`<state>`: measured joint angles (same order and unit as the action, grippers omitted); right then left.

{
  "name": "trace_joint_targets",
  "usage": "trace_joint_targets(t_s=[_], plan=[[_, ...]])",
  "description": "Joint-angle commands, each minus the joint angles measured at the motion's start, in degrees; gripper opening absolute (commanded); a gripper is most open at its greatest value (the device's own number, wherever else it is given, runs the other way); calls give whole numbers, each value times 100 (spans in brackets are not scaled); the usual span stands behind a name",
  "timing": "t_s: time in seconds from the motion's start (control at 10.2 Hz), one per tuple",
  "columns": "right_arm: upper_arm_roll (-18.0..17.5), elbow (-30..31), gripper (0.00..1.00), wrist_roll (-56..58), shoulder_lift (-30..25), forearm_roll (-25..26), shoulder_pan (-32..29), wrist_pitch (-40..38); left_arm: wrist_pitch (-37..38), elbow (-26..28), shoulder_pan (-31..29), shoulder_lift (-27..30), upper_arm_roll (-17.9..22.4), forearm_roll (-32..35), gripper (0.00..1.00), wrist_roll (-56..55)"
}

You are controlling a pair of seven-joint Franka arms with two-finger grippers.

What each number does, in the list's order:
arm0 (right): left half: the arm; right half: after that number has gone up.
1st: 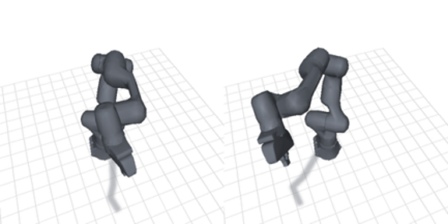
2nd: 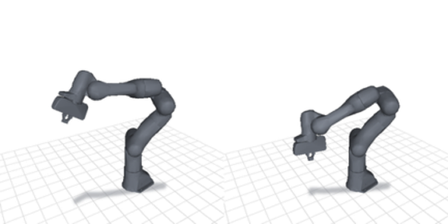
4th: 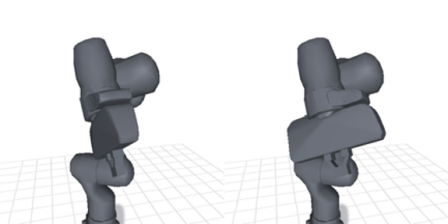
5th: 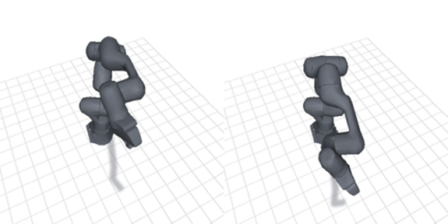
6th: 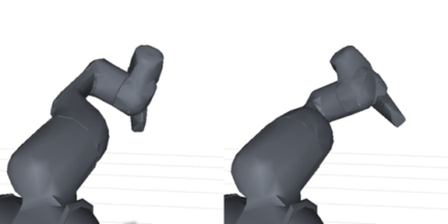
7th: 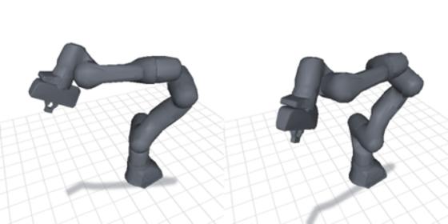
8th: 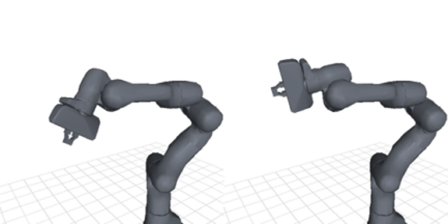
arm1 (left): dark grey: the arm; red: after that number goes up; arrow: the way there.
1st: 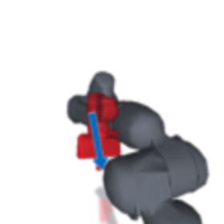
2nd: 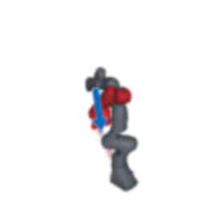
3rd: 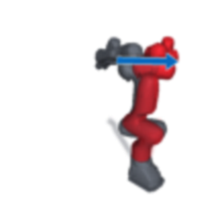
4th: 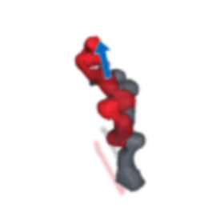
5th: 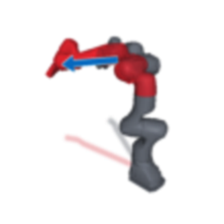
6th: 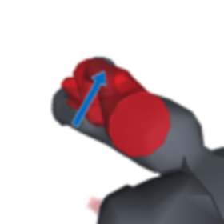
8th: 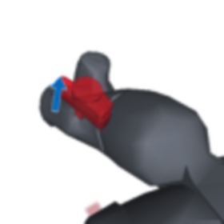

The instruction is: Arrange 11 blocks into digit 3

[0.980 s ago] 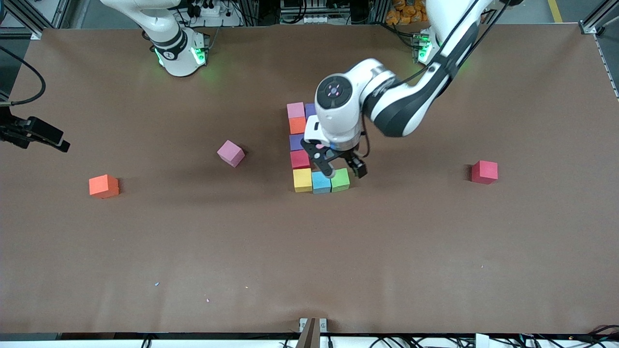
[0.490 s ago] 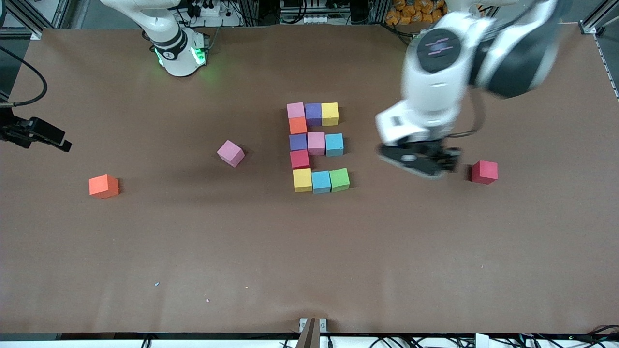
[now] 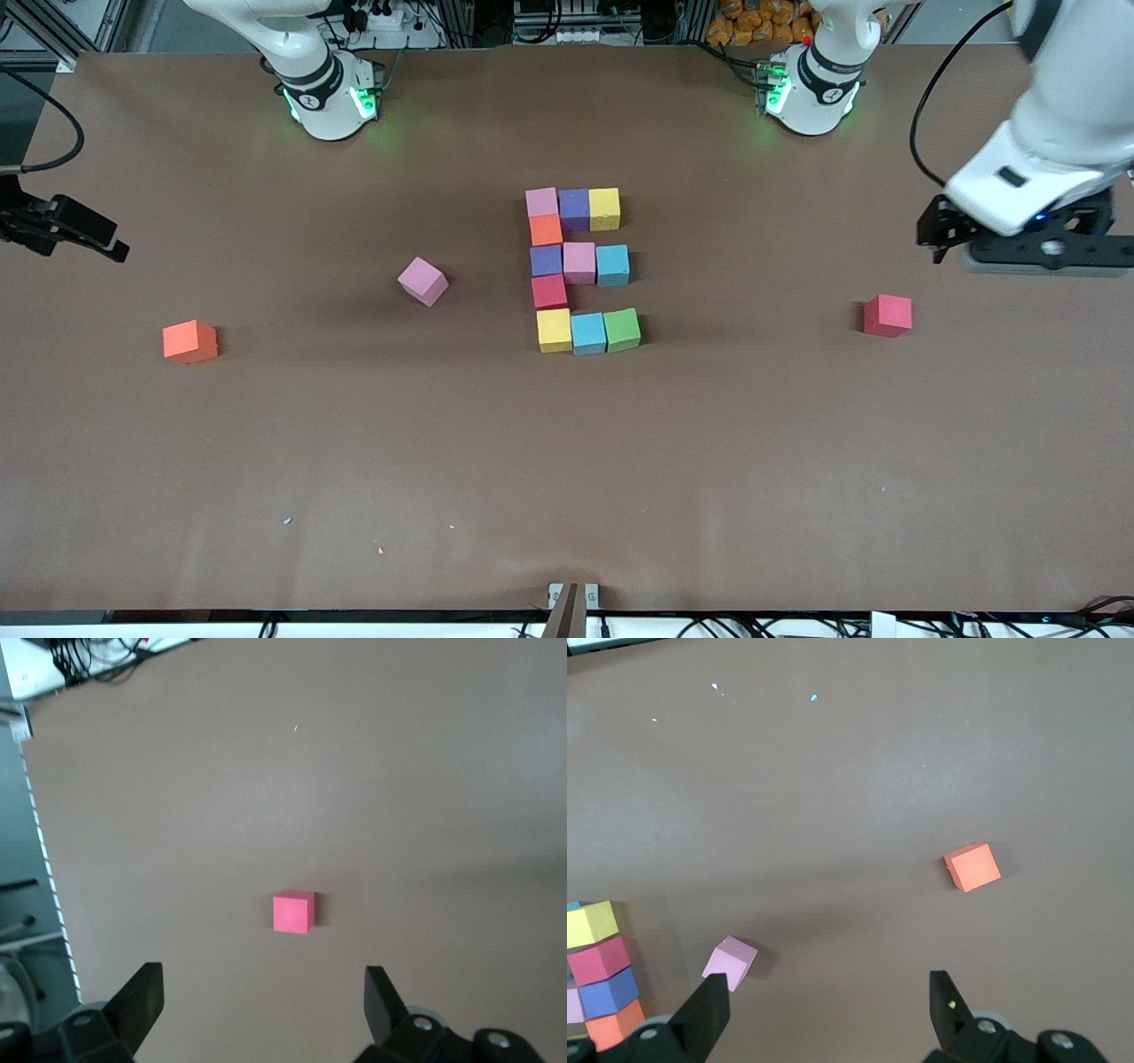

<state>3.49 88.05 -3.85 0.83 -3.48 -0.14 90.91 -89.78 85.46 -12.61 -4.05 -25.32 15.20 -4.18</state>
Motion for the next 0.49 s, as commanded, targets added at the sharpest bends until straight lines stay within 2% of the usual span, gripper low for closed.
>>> trace_joint_targets(t_s=[0.0, 0.1, 0.39], plan=[[12, 186, 100, 7, -162, 14, 5, 58, -4, 164, -697, 202, -43, -761, 100, -12], [12, 186, 100, 7, -162, 6, 14, 67, -4, 217, -690, 324, 78, -886, 100, -12], [12, 186, 100, 7, -162, 14, 5, 76, -118, 655, -252, 667, 956, -1414, 100, 84]])
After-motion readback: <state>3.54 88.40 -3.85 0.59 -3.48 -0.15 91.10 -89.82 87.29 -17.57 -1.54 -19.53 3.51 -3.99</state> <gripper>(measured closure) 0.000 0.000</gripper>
